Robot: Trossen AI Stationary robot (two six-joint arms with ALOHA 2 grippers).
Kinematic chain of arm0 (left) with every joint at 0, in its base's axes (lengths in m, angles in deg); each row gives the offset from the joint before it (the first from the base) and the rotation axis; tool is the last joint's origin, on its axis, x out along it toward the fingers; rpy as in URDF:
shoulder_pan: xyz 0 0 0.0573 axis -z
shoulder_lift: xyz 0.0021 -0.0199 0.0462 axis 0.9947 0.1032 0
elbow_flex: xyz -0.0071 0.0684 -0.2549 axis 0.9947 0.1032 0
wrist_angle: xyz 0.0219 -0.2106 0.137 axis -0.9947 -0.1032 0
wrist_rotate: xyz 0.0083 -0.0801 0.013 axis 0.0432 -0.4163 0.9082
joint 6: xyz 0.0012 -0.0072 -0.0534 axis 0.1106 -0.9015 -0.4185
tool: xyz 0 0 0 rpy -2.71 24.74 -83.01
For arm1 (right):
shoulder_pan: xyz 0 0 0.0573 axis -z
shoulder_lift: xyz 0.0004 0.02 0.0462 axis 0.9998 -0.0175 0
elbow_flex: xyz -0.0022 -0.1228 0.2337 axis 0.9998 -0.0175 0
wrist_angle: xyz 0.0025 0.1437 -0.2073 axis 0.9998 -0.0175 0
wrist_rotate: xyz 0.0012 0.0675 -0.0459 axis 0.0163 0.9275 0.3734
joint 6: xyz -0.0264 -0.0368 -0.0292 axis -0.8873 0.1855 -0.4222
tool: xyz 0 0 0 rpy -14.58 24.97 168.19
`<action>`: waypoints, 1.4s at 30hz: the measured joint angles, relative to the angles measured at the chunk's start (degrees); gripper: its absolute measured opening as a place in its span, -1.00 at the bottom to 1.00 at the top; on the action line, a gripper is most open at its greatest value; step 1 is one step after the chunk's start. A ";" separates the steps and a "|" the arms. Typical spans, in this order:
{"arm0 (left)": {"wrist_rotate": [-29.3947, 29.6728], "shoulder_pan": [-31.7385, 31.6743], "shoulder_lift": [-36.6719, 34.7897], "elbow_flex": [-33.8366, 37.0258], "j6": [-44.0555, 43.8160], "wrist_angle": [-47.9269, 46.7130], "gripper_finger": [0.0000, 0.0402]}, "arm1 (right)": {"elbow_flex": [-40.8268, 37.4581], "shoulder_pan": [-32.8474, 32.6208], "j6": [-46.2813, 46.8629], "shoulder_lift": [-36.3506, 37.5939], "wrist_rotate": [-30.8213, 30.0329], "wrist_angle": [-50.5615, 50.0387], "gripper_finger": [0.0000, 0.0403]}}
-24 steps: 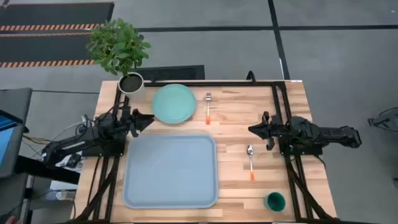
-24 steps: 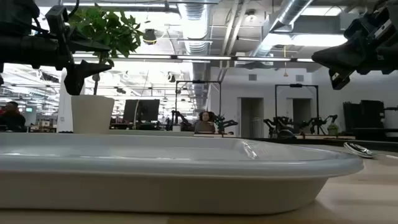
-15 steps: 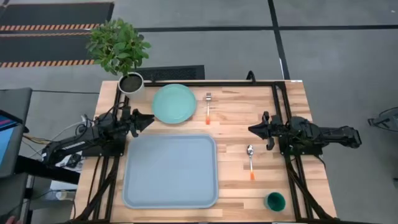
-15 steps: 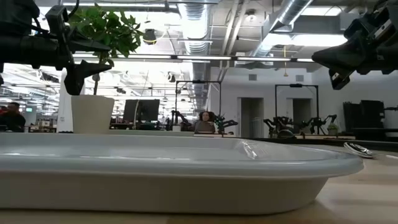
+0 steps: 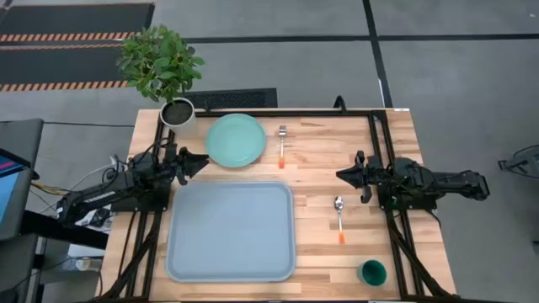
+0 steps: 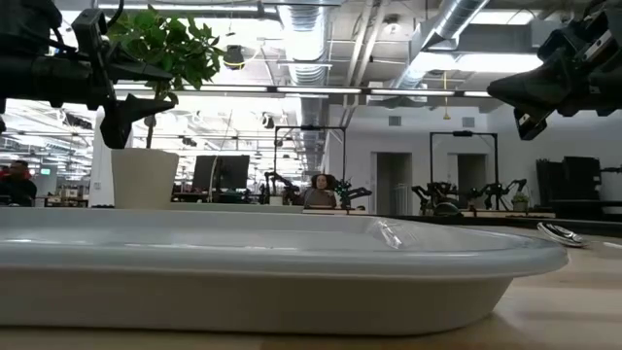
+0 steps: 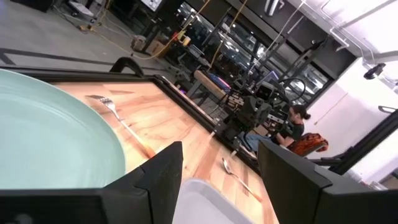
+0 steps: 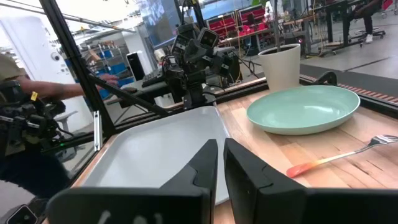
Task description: Pick and place plate/cup/fork/spoon on tray
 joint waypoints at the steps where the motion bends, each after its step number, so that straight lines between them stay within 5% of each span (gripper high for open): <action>1: 0.21 0.00 0.00 0.00 0.00 0.00 -0.02 | 0.02 0.00 0.00 0.00 0.02 0.00 -0.72; 39: 0.49 0.02 0.00 0.01 0.00 -0.05 -0.02 | 0.00 -0.02 0.00 0.02 0.02 0.00 -0.72; 42: 4.68 0.03 0.00 0.00 0.00 -0.03 -0.02 | 0.02 0.00 0.00 0.02 0.02 0.00 -0.72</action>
